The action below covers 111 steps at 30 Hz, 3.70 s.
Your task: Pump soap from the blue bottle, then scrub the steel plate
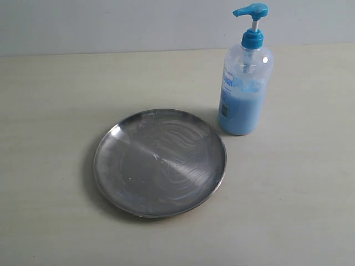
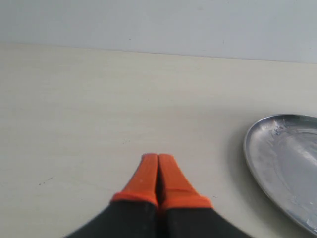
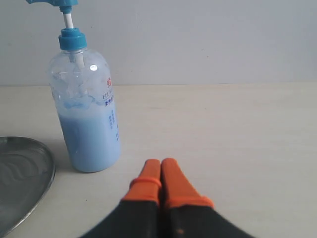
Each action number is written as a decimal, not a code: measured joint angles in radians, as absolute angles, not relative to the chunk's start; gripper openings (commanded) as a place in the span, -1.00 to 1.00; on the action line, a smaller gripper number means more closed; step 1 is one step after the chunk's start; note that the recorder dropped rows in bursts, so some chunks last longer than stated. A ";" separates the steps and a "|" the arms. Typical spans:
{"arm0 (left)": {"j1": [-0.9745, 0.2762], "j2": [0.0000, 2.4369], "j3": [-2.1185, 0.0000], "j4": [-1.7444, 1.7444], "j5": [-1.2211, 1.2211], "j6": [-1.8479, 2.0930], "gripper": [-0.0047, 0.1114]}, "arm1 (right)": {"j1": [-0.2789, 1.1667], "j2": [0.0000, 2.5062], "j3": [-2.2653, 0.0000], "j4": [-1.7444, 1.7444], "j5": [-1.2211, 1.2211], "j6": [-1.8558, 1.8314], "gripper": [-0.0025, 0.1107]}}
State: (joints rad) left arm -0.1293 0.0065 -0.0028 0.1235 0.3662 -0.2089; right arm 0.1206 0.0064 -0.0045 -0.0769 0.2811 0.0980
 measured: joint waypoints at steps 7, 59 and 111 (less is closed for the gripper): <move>-0.129 0.006 -0.003 0.123 0.366 -0.209 -0.92 | 0.121 0.006 -0.004 -0.077 0.281 0.098 -0.96; -0.129 0.006 -0.003 0.123 0.366 -0.209 -0.92 | 0.121 0.759 -0.585 -0.076 0.306 0.098 -0.96; -0.129 0.006 -0.003 0.123 0.366 -0.209 -0.92 | 0.246 1.249 -0.584 0.242 0.112 -0.233 -0.96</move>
State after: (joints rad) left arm -0.1293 0.0065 -0.0028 0.1235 0.3662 -0.2089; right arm 0.2461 1.2488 -0.5838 0.2425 0.1119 -0.2330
